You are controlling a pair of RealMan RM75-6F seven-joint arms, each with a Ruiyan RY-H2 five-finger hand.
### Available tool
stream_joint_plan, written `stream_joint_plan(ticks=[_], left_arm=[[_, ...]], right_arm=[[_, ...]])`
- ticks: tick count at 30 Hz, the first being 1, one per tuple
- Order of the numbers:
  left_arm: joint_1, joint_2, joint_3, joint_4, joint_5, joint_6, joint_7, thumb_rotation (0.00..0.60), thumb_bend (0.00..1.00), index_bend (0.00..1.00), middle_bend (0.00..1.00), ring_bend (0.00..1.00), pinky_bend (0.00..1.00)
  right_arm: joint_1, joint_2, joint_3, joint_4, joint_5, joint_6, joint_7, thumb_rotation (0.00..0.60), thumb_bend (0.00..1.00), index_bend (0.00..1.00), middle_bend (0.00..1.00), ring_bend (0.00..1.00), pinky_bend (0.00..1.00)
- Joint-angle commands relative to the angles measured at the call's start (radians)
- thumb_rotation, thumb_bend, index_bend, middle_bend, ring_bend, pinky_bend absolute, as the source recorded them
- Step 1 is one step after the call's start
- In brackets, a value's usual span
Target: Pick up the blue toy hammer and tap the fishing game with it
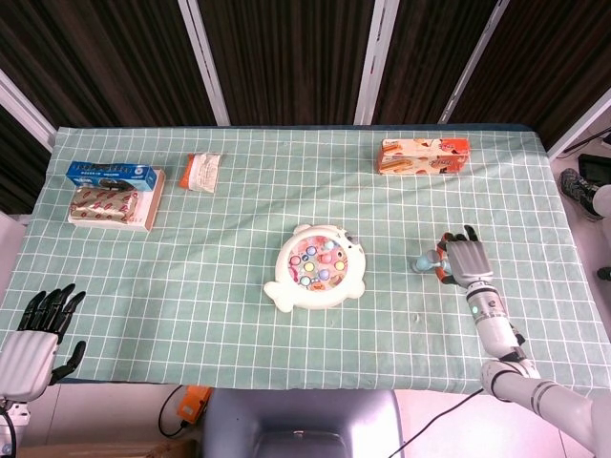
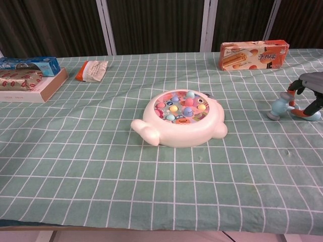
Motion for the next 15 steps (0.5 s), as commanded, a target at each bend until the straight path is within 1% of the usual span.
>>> stream_joint_plan(ticks=[1, 6, 10, 15], left_arm=[[0.000, 0.000, -0.001, 0.000, 0.000, 0.000, 0.000, 0.600, 0.43, 0.00, 0.00, 0.00, 0.00], [0.000, 0.000, 0.000, 0.000, 0.000, 0.000, 0.000, 0.600, 0.43, 0.00, 0.00, 0.00, 0.00], [0.000, 0.000, -0.001, 0.000, 0.000, 0.000, -0.002, 0.600, 0.43, 0.00, 0.00, 0.00, 0.00], [-0.001, 0.001, -0.001, -0.001, 0.000, -0.001, -0.003, 0.600, 0.43, 0.00, 0.00, 0.00, 0.00]], right_arm=[[0.001, -0.001, -0.002, 0.001, -0.003, 0.002, -0.002, 0.600, 0.54, 0.76, 0.49, 0.38, 0.00], [0.001, -0.002, -0.005, 0.001, -0.009, 0.002, -0.002, 0.600, 0.55, 0.78, 0.54, 0.40, 0.00], [0.001, -0.002, -0.007, 0.003, -0.013, -0.002, 0.007, 0.600, 0.55, 0.79, 0.58, 0.45, 0.01], [-0.001, -0.006, -0.010, 0.010, -0.023, -0.002, 0.019, 0.600, 0.55, 0.80, 0.61, 0.48, 0.08]])
